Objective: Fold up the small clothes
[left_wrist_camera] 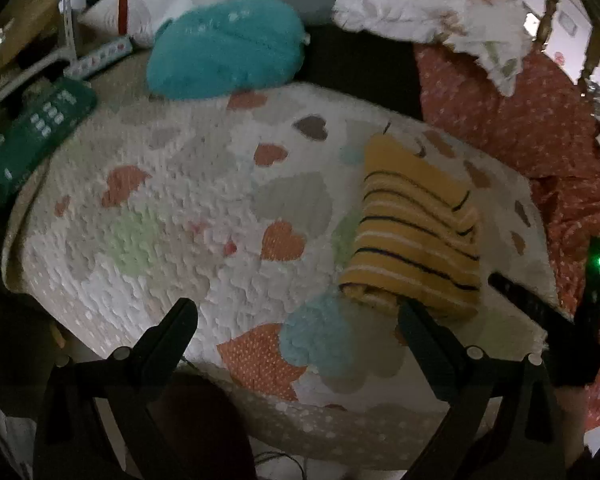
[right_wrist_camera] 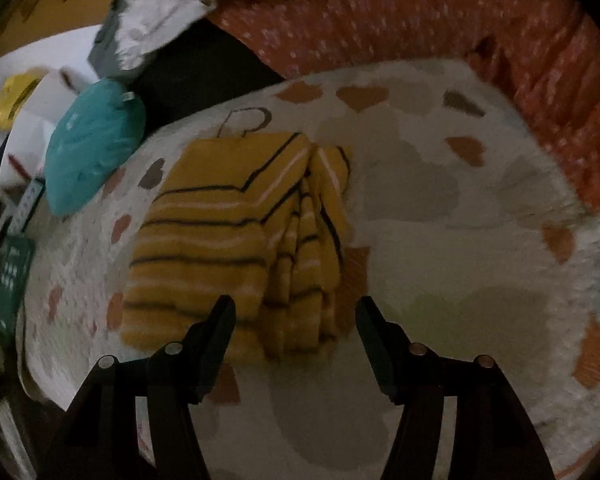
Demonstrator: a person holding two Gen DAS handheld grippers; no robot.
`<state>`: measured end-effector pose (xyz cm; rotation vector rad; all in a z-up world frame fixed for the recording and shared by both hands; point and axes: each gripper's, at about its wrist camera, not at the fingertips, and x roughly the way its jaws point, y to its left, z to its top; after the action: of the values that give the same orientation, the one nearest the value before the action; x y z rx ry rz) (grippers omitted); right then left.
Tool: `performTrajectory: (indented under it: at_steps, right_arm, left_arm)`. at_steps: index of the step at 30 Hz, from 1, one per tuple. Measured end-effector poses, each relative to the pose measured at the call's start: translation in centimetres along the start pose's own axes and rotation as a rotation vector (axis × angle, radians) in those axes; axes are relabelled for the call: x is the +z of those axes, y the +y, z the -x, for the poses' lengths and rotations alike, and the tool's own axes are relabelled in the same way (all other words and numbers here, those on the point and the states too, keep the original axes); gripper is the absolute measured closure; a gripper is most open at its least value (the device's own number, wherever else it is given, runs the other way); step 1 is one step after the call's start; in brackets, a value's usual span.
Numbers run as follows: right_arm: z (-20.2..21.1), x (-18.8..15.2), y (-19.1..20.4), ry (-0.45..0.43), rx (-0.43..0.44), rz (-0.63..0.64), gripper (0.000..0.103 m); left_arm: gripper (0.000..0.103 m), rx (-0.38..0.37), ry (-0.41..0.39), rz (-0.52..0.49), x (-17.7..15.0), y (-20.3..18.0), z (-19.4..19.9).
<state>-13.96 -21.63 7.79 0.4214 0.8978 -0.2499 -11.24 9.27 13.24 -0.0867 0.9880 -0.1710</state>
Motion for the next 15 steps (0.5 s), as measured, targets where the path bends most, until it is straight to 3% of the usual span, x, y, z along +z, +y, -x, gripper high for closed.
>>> performTrajectory:
  at_steps: [3,6,7,8,9,12,15]
  right_arm:
    - [-3.1,1.4,0.3,0.035,-0.005,-0.014,0.038]
    - [-6.2,2.1,0.8,0.096,0.054,-0.042,0.043]
    - [-7.1,2.1,1.0,0.122,0.069,-0.048,0.048]
    - [-8.0,2.1,1.1,0.151,0.081,-0.049,0.066]
    - [-8.1,2.2,1.1,0.162,0.089,-0.045,0.076]
    - [-6.7,2.9,0.0,0.156,0.142,-0.079,0.086]
    - [-4.8,2.8,-1.5,0.125,0.103,-0.088,0.089]
  left_arm:
    - [0.003,0.008,0.046,0.023,0.0,0.5,-1.9]
    - [0.003,0.021,0.061,0.023,0.0,0.4,-2.9]
    - [0.003,0.023,0.067,0.02,0.1,0.3,-3.2]
    - [0.003,0.024,0.074,0.018,0.2,0.2,-3.5]
    - [0.003,0.022,0.079,0.017,0.3,0.1,-3.7]
    - [0.003,0.008,0.085,0.006,0.8,-0.1,-4.3]
    - [0.003,-0.025,0.084,-0.006,2.0,-0.5,-5.3]
